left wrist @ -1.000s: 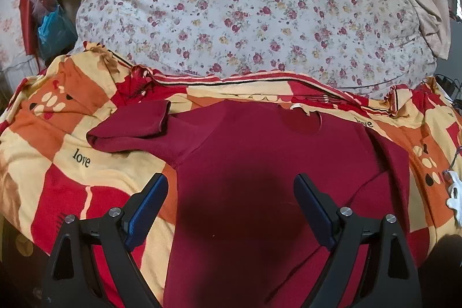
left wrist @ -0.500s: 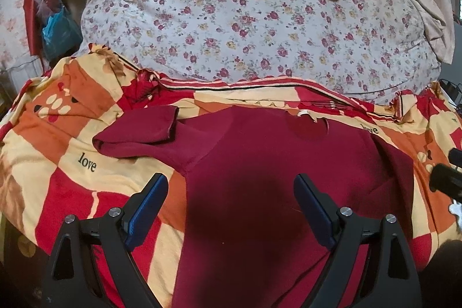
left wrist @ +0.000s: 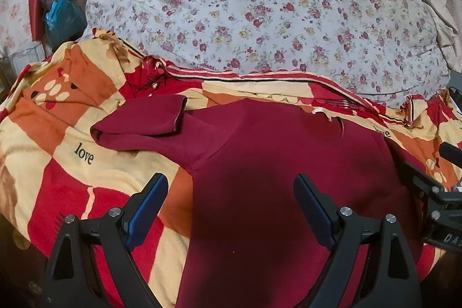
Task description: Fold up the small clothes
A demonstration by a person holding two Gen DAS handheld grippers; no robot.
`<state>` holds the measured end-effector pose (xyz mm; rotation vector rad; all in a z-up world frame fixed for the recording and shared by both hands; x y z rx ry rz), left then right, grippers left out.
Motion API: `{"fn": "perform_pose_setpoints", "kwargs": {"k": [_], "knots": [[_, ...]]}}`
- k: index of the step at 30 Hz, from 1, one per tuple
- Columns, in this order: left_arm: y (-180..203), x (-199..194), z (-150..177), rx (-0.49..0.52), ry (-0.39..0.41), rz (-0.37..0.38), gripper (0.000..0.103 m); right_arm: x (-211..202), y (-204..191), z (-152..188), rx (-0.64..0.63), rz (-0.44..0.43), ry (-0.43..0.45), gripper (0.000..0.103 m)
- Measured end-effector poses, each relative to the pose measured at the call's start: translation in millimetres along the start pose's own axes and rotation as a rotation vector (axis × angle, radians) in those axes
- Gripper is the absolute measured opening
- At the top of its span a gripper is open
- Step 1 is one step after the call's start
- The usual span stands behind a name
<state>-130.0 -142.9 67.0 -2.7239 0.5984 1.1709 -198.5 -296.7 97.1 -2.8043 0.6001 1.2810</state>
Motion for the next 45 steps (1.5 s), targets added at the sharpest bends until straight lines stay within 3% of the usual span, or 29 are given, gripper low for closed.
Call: {"fn": "perform_pose_setpoints", "kwargs": {"k": [25,39,45], "knots": [[-15,29,4,-0.034,-0.048,-0.024,0.071,42,-19,15,-0.054,-0.013,-0.085,0.102],[-28,51,3,-0.043,-0.075,-0.07,0.071,78,-23,19,0.065,-0.197,-0.147,0.102],[-40,57,-1,-0.055,-0.075,-0.094,0.071,88,-30,16,0.064,-0.2,-0.151,0.102]]}}
Point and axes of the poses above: each gripper's, at about its wrist camera, not at the fingertips, and x roughly the way its jaws point, y to its right, z to its underside, the point moved 6 cm from there along x, roughly the way its jaws point, and after that the axes turned 1 degree about y, right-handed, at the moved point
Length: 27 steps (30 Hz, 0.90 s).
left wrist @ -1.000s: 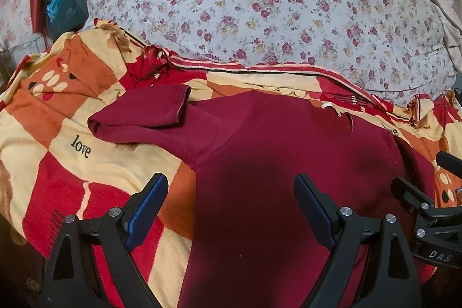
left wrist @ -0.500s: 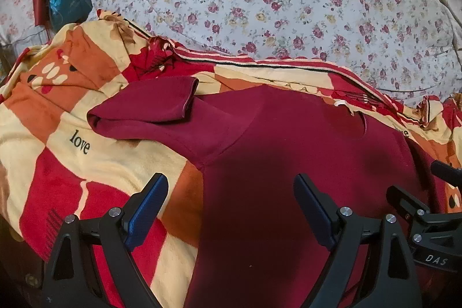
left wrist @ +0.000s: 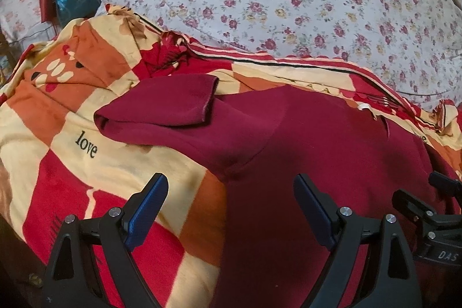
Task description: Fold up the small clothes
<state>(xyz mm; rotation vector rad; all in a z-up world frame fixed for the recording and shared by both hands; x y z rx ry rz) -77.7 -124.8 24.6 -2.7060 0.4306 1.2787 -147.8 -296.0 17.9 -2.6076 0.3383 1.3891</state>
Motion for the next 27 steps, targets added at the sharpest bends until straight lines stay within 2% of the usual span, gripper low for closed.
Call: {"fn": "perform_pose_setpoints", "kwargs": {"k": [16,19,24,27], "knots": [[-36,13,-8,-0.047,-0.015,-0.047,0.07,15,-20,-7,-0.023,-0.056,-0.012,0.1],[-52,15,-13,-0.083,-0.008,-0.064,0.07,14,-28,-13,-0.025,-0.104,0.001,0.095],[-82,26,-17,-0.14,-0.019,-0.127,0.07,18,-62,-33,-0.055,-0.245,0.007,0.08],[-97,38,-17,-0.17,-0.038,-0.156,0.067,28,-85,-45,-0.058,-0.318,-0.013,0.078]]}}
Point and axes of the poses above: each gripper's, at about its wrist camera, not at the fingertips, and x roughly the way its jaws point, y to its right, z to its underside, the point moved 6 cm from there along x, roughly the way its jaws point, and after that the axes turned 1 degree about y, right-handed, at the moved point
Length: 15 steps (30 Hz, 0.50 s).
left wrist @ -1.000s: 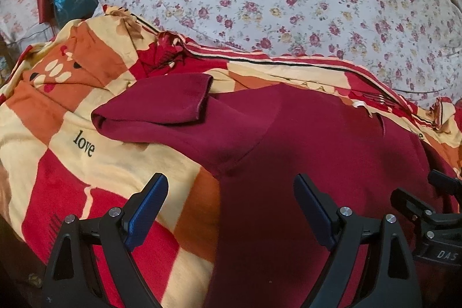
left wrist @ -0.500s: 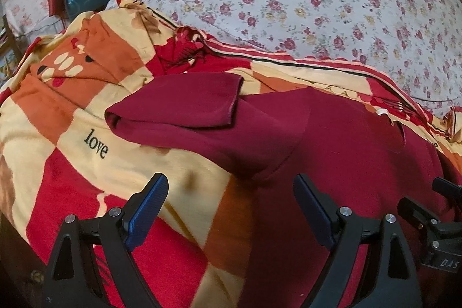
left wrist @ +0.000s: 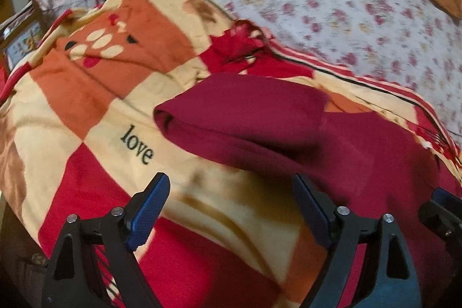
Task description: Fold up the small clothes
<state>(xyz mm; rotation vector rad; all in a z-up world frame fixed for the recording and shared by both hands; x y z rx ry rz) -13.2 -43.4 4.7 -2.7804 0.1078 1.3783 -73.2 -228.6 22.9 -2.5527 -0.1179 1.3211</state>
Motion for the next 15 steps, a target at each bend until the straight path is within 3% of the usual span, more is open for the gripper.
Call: {"fn": "perform_pose_setpoints", "kwargs": {"k": [7,9,15], "knots": [[-20,29,5,-0.057,-0.041,-0.026,0.067,44,-45,-31,-0.013,-0.122,-0.033,0.075],[-24,35,8,-0.071,-0.049,-0.005,0.067,58,-59,-40,-0.003,-0.168,-0.043,0.067],[-27,38,9,-0.104,-0.042,0.033,0.067,98,-87,-54,0.045,-0.275,-0.109,0.057]]}}
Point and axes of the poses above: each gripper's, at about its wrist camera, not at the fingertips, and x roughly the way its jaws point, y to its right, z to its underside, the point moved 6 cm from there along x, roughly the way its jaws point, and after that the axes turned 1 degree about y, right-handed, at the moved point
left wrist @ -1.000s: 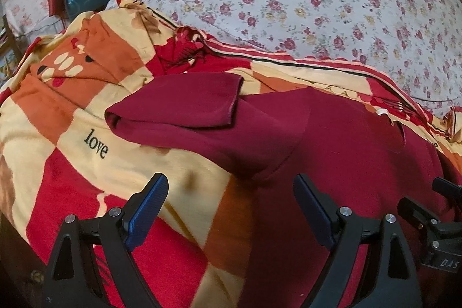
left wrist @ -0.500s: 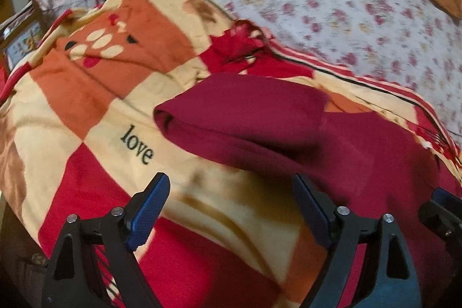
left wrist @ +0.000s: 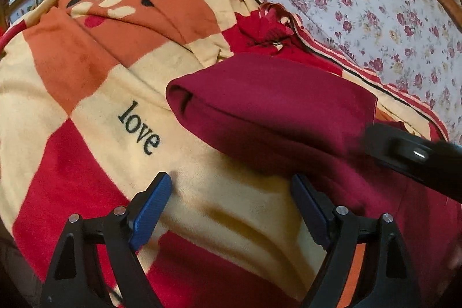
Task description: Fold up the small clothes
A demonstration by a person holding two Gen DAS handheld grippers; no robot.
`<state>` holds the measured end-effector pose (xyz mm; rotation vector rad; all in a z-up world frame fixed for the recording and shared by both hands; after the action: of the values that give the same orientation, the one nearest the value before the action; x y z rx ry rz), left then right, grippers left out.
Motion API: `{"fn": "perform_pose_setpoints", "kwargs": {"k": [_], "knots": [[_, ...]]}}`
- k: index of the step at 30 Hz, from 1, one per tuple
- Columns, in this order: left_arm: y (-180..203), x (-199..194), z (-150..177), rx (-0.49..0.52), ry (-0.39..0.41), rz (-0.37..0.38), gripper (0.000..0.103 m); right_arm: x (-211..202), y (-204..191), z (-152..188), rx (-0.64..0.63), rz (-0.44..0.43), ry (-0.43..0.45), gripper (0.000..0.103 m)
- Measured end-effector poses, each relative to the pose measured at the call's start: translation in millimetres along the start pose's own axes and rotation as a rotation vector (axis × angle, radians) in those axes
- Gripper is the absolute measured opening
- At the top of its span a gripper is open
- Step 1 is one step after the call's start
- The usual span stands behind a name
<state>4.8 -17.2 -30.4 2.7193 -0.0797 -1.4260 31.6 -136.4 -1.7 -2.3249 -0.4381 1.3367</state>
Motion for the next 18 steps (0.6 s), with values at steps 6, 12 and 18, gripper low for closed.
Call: {"fn": "perform_pose_setpoints", "kwargs": {"k": [6,12,18], "knots": [[2,0,0,0.012,0.016,-0.006,0.067,39,8,-12,0.106,-0.048,-0.017,0.011],[2,0,-1,0.016,0.022,-0.012,0.067,9,2,-23,0.068,-0.039,0.084,0.007],[8,-8,2,0.071,0.06,-0.049,0.067,-83,13,-35,0.059,-0.042,0.243,0.007]]}}
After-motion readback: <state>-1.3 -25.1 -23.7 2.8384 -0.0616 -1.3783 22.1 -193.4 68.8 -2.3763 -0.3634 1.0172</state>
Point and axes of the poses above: each gripper's, at about its wrist camera, not at the fingertips, and x roughly the way its jaws point, y to its right, z to its underside, the point moved 6 cm from there along x, roughly the way its jaws point, and after that the axes turned 1 degree about y, right-handed, at the moved point
